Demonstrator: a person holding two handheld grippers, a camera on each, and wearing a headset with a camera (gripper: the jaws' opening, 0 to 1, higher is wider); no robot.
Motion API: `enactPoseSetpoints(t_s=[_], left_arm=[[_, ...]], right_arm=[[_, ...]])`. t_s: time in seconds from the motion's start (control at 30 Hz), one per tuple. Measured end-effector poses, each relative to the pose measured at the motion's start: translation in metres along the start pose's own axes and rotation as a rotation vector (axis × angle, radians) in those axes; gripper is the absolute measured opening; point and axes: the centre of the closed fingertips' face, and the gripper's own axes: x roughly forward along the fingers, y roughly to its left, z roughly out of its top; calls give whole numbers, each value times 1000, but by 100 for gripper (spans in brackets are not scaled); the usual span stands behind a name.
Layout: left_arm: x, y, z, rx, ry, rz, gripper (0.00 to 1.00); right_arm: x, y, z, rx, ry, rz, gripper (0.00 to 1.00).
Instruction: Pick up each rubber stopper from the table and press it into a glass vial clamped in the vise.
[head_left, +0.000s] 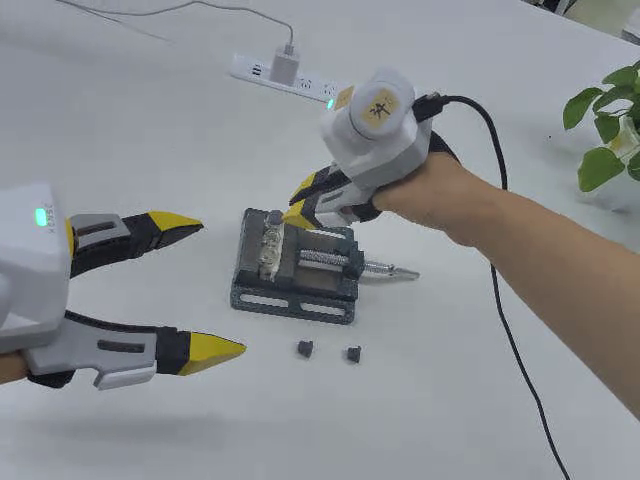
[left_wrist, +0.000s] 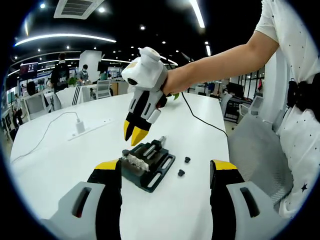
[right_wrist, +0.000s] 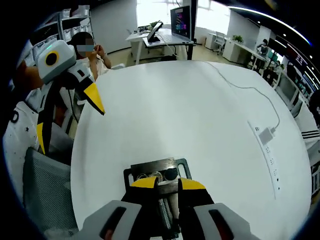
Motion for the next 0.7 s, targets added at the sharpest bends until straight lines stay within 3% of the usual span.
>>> enactPoseSetpoints(t_s=[0.33, 0.7], left_arm=[[-1, -2, -2, 17, 22, -6, 71], [1, -3, -2, 38, 47, -20, 71]], right_arm=[[-23, 12, 1, 48, -93, -15, 27], [-40, 26, -12, 76, -166, -23, 41]])
